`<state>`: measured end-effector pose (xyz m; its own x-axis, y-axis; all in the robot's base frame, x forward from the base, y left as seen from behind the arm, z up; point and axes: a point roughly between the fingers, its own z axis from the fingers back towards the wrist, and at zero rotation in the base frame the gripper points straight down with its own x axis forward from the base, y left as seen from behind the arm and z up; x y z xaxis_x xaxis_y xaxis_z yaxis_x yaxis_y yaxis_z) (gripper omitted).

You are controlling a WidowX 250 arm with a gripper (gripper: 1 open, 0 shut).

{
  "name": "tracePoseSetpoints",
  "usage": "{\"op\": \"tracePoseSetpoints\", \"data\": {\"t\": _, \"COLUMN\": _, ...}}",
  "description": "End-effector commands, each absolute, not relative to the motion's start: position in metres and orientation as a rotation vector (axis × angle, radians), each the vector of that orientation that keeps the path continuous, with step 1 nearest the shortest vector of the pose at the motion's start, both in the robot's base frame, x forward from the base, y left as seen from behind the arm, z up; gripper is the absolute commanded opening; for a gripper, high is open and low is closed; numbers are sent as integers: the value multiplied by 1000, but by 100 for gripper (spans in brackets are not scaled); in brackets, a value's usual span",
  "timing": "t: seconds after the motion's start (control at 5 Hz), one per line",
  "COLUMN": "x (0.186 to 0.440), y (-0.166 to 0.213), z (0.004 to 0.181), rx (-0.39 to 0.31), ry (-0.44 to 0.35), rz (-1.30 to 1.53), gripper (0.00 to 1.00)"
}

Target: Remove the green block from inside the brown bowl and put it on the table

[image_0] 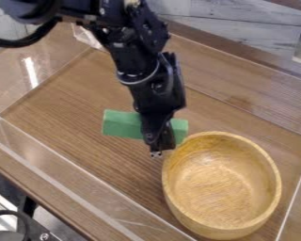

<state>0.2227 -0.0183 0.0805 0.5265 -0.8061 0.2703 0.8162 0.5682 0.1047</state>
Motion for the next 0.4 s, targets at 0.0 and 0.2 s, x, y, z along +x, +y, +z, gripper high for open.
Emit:
{"op": "tracePoseSetpoints", "data": {"t": 0.0, "x": 227, "y": -17, "z": 91, "rx": -19, "ry": -351, "rz": -960, "gripper": 0}}
{"op": "tracePoseSetpoints", "data": {"t": 0.2, "x": 226, "y": -17, "z": 92, "rx": -25, "ry": -359, "rz": -955, "gripper": 0}}
